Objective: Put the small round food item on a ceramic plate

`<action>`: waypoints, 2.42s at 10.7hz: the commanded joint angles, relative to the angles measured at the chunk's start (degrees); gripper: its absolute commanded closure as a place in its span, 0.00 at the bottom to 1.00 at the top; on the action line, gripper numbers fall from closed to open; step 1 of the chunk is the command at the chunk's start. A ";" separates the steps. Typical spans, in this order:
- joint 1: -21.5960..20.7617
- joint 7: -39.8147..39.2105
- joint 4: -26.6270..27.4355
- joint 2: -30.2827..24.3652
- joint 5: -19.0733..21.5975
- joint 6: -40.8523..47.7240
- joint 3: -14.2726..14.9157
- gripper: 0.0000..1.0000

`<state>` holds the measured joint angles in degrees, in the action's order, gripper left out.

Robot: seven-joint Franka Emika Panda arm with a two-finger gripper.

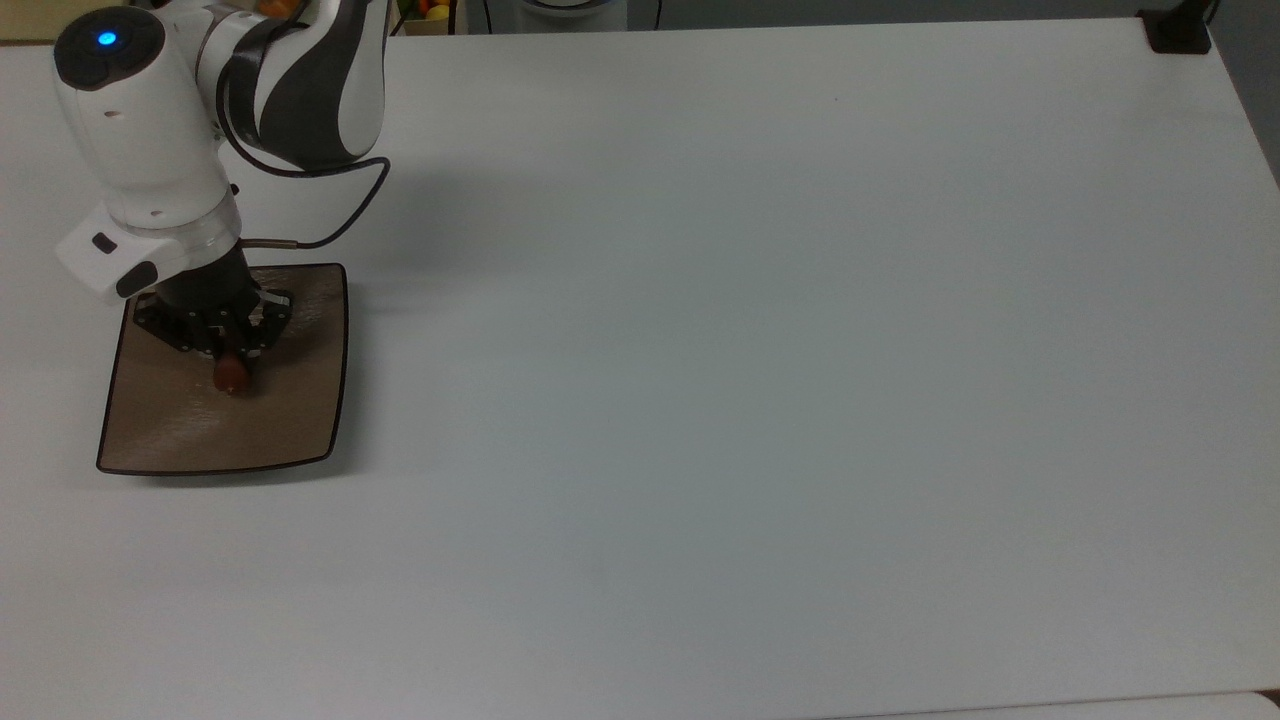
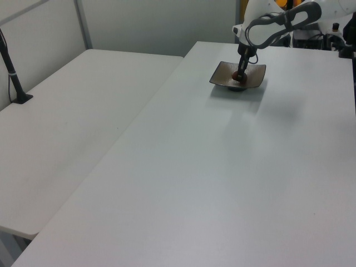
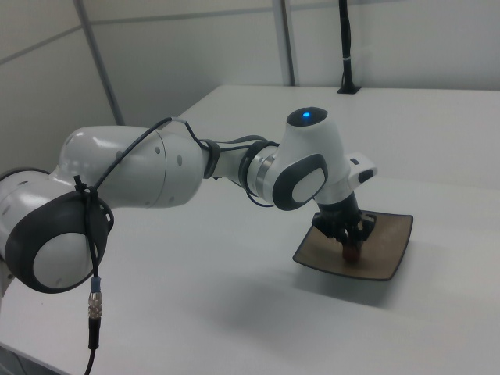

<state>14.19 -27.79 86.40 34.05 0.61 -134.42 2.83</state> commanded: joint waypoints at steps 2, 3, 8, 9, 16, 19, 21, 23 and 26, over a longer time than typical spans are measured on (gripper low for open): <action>-0.30 0.45 0.08 0.32 1.32 -0.58 0.25 0.12; -0.21 0.45 0.08 0.23 1.32 -0.58 0.25 0.04; -0.21 0.54 0.17 -0.47 1.24 -0.49 0.25 0.00; -0.30 0.63 0.69 -2.74 1.15 0.21 0.25 0.00; -4.50 15.35 2.46 -26.63 1.93 30.82 0.25 0.00; -10.20 18.20 2.89 -32.45 2.82 37.91 0.68 0.00; -15.39 21.87 3.68 -33.87 2.82 39.58 1.74 0.00; -20.05 25.66 4.38 -34.48 2.82 39.41 2.35 0.00; -24.64 24.71 9.57 -37.30 2.64 36.17 3.50 0.00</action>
<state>-7.17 -3.08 90.15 0.57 2.75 -95.13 4.48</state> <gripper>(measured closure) 0.000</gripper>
